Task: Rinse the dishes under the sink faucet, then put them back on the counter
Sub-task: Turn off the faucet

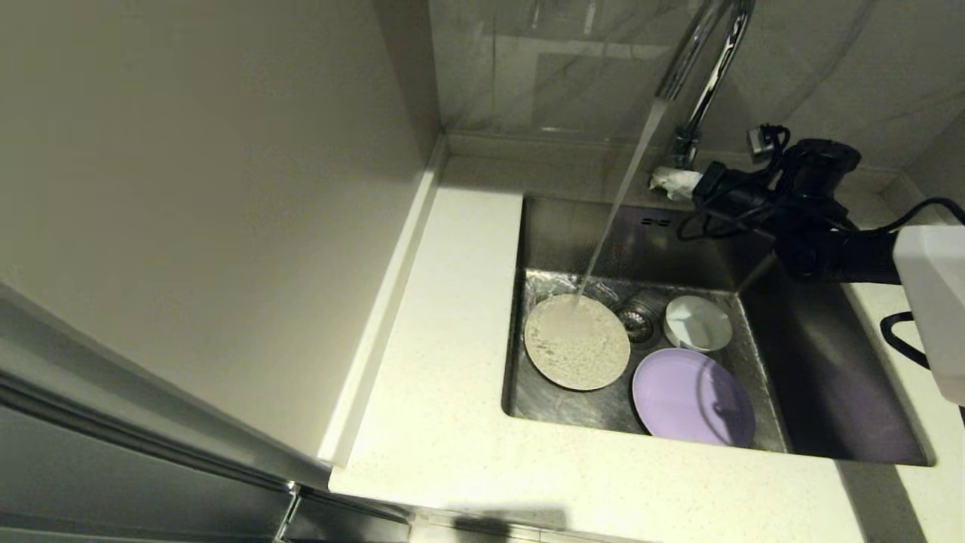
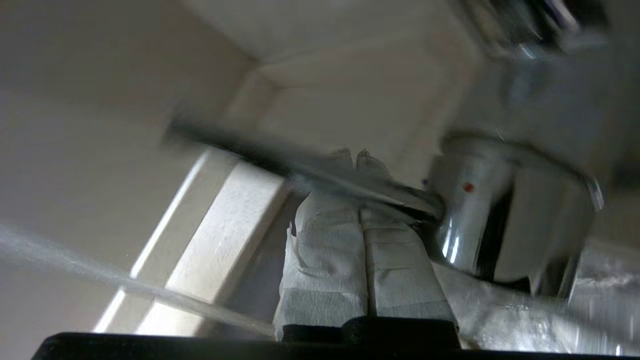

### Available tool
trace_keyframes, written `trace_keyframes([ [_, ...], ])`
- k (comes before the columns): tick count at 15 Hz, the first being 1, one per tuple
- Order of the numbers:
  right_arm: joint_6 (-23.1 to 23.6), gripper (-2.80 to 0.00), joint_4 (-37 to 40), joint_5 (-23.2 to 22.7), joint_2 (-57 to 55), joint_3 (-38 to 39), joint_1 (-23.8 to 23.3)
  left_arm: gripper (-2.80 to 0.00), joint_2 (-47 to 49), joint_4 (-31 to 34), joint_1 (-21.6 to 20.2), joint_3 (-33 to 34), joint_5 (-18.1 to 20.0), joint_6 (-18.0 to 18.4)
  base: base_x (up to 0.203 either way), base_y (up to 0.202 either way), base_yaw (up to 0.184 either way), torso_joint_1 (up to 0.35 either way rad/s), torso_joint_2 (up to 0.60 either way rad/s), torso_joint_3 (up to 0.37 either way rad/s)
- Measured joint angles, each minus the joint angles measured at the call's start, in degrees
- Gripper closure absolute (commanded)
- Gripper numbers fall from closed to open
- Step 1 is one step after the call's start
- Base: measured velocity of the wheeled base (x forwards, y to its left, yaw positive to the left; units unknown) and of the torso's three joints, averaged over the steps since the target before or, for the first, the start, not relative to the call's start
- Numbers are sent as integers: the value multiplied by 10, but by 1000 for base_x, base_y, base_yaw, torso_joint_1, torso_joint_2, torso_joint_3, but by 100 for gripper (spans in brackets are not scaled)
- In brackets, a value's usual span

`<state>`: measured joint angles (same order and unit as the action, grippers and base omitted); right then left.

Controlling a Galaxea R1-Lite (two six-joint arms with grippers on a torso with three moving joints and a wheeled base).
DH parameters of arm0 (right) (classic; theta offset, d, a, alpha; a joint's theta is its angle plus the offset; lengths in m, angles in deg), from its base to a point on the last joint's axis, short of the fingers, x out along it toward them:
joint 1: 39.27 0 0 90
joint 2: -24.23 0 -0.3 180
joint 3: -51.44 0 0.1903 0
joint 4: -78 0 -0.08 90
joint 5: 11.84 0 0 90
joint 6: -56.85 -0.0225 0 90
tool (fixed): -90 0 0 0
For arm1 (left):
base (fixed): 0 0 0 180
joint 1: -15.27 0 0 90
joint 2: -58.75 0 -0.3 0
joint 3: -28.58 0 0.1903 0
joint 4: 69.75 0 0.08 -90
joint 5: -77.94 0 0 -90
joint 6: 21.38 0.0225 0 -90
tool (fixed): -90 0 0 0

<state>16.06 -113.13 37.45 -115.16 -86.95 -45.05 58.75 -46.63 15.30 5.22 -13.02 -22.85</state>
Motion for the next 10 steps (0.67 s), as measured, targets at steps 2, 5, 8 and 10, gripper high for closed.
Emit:
trace_keyframes([
  [2,2,0,13,3,6,1,0,0,0,0,0,0,0,0,0,0,0,0,0,0],
  [5,-2,0,1,3,11,1,1,0,0,0,0,0,0,0,0,0,0,0,0,0],
  [8,-32,0,-6,-35,18,1,2,0,0,0,0,0,0,0,0,0,0,0,0,0],
  [10,-85,0,-42,-65,23,1,2,0,0,0,0,0,0,0,0,0,0,0,0,0],
])
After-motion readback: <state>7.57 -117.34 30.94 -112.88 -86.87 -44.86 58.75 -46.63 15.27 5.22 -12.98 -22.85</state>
